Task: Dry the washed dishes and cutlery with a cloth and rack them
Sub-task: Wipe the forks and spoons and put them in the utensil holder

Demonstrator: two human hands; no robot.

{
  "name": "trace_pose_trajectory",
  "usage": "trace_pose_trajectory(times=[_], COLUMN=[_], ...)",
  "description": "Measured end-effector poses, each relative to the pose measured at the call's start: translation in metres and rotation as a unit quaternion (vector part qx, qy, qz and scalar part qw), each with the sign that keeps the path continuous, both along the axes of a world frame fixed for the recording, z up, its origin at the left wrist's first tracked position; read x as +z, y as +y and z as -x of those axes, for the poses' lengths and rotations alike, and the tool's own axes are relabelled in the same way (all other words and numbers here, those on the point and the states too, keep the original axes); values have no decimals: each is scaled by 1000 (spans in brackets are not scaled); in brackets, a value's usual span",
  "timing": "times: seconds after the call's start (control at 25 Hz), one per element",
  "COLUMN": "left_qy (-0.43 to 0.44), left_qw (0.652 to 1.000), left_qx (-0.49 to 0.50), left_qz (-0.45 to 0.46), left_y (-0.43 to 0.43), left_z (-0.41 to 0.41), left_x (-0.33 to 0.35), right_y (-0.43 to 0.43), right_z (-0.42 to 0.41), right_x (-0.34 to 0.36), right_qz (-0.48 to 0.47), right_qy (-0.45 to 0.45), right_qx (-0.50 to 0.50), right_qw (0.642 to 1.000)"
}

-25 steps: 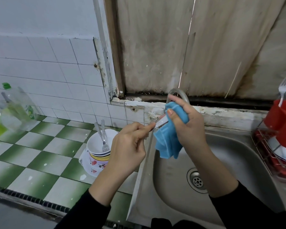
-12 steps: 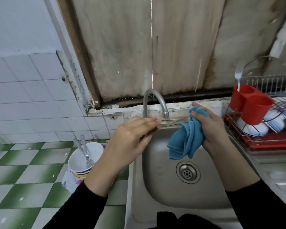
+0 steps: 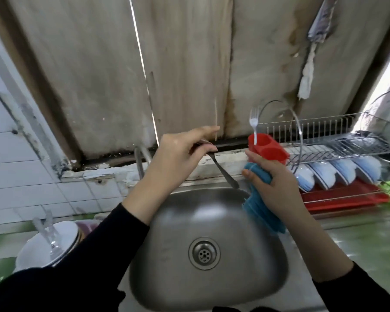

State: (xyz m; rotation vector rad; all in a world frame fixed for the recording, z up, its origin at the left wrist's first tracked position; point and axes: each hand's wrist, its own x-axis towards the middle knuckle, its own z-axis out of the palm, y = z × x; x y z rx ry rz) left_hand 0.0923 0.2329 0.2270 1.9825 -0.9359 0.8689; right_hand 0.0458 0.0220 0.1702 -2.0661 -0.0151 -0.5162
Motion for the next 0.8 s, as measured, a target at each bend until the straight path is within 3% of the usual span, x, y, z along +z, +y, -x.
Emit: trace_pose_trajectory(times=[0.32,0.52,0.8], left_qy=[18,51,63], left_qw=[999,996,992], left_qx=[16,16,46], left_qz=[37,76,96], left_y=[-91,-132,-162], left_z=[-38,-74,-118], left_x=[23,43,55], right_y=[-93,-128,-140], right_z=[-6,-39,-59], right_x=[16,22,7], right_qz=[199,249,235], right_qy=[-105,-60,-94], right_qx=[-71,-46,-9], right_qw=[972,966,967])
